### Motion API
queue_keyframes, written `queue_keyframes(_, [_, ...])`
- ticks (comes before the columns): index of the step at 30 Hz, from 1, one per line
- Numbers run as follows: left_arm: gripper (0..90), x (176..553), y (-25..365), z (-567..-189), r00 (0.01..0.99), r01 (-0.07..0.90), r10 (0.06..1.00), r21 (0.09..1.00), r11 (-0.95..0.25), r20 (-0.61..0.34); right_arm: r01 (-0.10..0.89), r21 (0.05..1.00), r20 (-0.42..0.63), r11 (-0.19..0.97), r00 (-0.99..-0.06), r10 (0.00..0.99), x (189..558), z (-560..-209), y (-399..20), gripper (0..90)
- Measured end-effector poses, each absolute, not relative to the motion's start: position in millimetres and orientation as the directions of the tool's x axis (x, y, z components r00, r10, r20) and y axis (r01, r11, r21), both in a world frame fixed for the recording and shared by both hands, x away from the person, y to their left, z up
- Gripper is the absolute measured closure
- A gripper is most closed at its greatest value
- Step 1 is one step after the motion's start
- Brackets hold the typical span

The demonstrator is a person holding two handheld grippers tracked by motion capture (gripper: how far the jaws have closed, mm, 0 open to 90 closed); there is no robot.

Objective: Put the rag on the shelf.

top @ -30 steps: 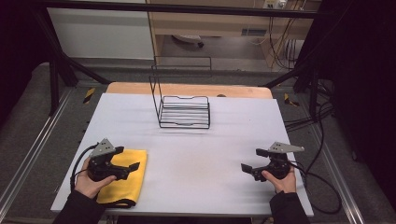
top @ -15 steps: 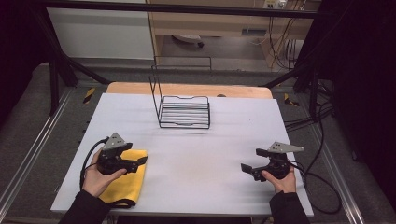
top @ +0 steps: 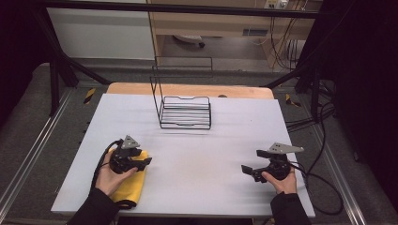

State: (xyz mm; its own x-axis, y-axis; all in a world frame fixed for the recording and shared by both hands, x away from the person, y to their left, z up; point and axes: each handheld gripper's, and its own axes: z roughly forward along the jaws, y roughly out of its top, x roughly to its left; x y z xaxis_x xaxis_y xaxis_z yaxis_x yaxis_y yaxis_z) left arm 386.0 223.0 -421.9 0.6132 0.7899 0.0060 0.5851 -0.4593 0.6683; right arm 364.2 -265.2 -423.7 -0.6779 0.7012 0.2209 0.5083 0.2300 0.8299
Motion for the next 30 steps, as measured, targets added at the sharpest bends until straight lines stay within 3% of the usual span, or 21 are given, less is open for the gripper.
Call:
queue_keyframes(6, [57.1,391.9,219.9,-431.5,0.592,0.613,0.806,0.637,-0.467,0.021,0.509,0.83,0.222,0.229,-0.678,0.701,364.4,-423.6,-265.2,0.6])
queue_keyframes(20, [68.8,393.2,210.1,-435.1,0.555,0.632,0.827,0.601,-0.489,0.09,0.509,0.83,0.225,0.226,-0.678,0.7,364.1,-423.1,-265.6,0.6])
queue_keyframes(25, [80.1,394.2,214.5,-434.4,0.555,0.638,0.83,0.61,-0.47,0.059,0.51,0.83,0.226,0.226,-0.678,0.7,364.4,-423.6,-264.9,0.6])
queue_keyframes(30, [83.5,394.6,220.1,-432.7,0.541,0.654,0.841,0.627,-0.422,0.002,0.512,0.828,0.227,0.229,-0.679,0.699,364.5,-423.9,-264.3,0.6])
